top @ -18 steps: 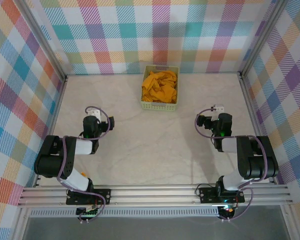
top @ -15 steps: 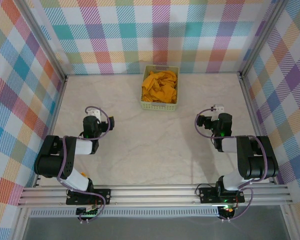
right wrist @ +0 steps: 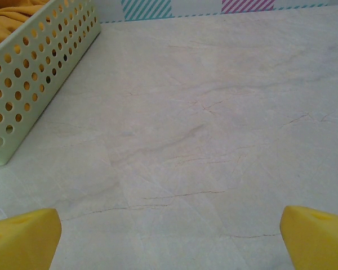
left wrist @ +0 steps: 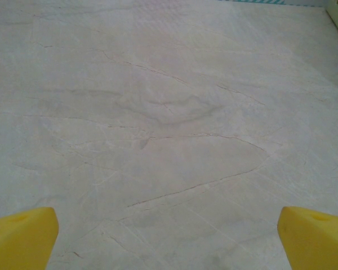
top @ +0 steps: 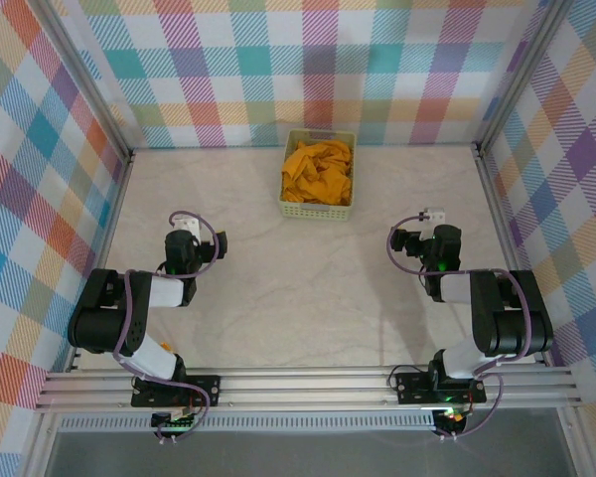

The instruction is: Fold the inside-out t-shirt

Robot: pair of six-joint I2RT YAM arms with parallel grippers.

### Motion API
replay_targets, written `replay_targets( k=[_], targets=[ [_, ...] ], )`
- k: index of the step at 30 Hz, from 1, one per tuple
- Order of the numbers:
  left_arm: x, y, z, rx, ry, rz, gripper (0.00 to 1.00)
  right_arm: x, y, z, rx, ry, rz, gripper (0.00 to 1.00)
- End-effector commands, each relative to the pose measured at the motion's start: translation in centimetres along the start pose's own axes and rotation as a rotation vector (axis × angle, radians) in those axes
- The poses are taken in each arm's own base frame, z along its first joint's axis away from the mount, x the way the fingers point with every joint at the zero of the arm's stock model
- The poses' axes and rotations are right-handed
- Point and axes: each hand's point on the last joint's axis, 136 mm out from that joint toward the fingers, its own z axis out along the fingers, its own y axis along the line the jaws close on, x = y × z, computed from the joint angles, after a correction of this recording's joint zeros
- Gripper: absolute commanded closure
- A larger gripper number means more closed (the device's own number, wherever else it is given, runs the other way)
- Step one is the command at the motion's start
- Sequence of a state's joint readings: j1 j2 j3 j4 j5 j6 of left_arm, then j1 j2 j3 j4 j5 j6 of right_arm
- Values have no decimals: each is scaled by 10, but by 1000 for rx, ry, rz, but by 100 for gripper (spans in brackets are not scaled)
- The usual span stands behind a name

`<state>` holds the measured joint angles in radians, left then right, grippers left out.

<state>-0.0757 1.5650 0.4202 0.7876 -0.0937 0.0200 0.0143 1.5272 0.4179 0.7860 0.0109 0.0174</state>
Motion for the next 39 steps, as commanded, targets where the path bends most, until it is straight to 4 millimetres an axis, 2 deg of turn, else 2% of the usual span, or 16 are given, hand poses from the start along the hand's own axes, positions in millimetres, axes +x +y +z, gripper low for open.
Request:
replay_targets(
  k=[1,19,22,25,28,32,34,36,39],
  targets=[
    [-5,2,0,5,-17,2,0,-5,-1,0,2,-32,-3,0],
    [-5,2,0,3,-17,2,0,-6,0,-1,2,-34,-3,0],
    [-16,3,-5,-26,-20,7,0,-8,4,-6,-21,-52,-20,0],
    [-26,-2,-15,-28,9,51,0,-18,7,-23,-28,-101,-28,0],
    [-38,-5,-36,-37,-34,49,0,-35,11,-43,-33,-119,-18,0],
    [-64,-9,-66,-28,-98,-57,0,-76,20,-79,-64,-185,80,0],
    [-79,-1,-82,-62,-121,-176,0,-98,21,-95,-69,-196,192,0],
    [-86,16,-98,-158,-88,-308,0,-116,18,-110,-49,-176,339,0],
    [-93,33,-117,-270,-36,-382,0,-121,17,-127,-22,-76,511,0]
  ],
)
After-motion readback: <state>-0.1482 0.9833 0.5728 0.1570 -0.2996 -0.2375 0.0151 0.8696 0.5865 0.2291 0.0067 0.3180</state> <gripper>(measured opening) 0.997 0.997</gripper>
